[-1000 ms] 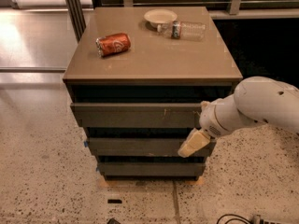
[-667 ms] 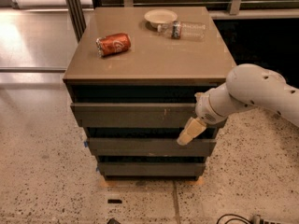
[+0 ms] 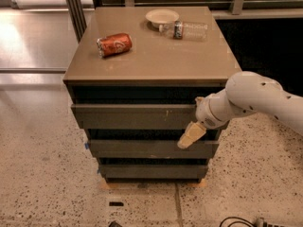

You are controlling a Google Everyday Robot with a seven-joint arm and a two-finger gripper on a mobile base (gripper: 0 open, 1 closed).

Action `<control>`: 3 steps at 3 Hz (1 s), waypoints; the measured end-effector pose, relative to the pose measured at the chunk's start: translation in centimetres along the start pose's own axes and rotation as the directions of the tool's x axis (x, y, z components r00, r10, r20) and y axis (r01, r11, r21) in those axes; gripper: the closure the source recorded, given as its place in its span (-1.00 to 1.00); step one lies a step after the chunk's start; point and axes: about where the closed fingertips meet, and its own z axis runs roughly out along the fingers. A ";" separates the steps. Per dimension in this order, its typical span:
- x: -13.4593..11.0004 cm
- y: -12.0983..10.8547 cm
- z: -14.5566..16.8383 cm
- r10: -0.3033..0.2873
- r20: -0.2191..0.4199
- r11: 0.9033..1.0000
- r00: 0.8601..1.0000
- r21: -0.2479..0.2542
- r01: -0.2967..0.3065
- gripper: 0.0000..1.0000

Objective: Open top drawer

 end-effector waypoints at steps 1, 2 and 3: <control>1.2 -0.7 2.9 0.028 -0.025 0.999 0.999 -0.021 -0.028 -1.00; 1.2 -0.7 2.9 0.027 -0.024 0.999 0.999 -0.020 -0.028 -1.00; -0.4 -2.6 3.5 -0.002 0.004 1.000 1.000 0.015 0.002 -1.00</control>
Offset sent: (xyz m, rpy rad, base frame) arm 0.0107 -0.0028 -0.0311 -0.0073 0.0404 -0.0204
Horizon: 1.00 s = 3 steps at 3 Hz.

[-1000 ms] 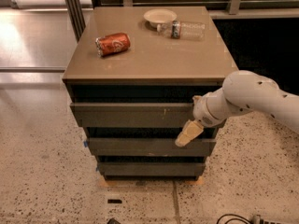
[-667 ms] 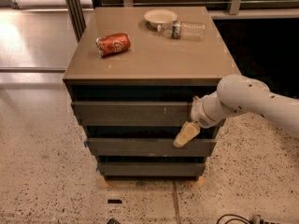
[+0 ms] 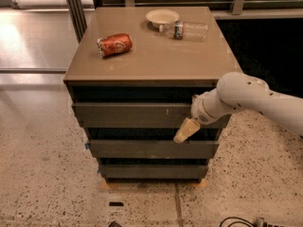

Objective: Open top drawer

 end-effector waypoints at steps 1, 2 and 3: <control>0.0 0.0 0.1 0.002 0.001 1.000 1.000 0.000 -0.002 -1.00; 0.2 0.2 2.5 0.040 0.016 0.999 0.999 -0.030 -0.040 -1.00; 0.0 0.2 2.4 0.043 0.018 0.999 0.999 -0.032 -0.042 -1.00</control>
Offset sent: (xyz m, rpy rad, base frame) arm 0.0176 0.0232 -0.0533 0.0933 0.0813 -0.0419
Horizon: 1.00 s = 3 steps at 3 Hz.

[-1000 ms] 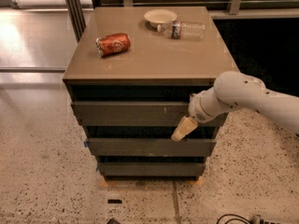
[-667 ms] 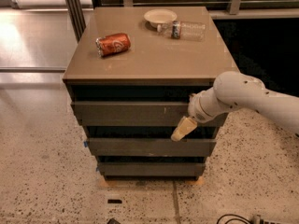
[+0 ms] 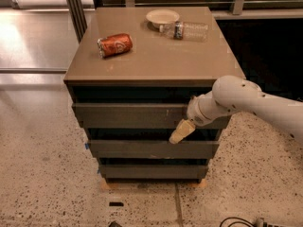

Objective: Open top drawer

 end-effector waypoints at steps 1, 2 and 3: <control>0.4 1.2 -1.0 0.018 -0.006 0.999 1.000 -0.040 -0.018 -1.00; 0.7 2.8 -5.7 0.076 0.013 0.994 0.997 -0.083 -0.075 -1.00; 0.9 5.2 -6.0 0.100 -0.003 0.980 0.995 -0.171 -0.099 -1.00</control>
Offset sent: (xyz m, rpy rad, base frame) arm -0.2060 -0.0519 0.0896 0.1552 0.5757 0.0841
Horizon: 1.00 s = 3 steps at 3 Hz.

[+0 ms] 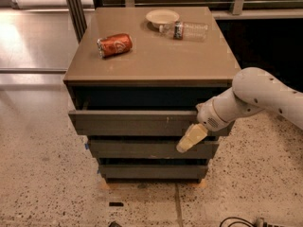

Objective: Open top drawer

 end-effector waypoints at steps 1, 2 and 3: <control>-0.2 -0.1 0.2 -0.003 0.003 1.000 1.000 0.001 0.003 -1.00; -0.9 -0.7 1.2 -0.017 0.014 1.000 1.000 0.004 0.016 -1.00; -2.8 -3.1 2.7 -0.055 0.034 0.998 0.998 0.024 0.054 -1.00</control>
Offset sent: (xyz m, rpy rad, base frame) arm 0.0235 0.0158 -0.0074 0.0143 -0.0400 0.0130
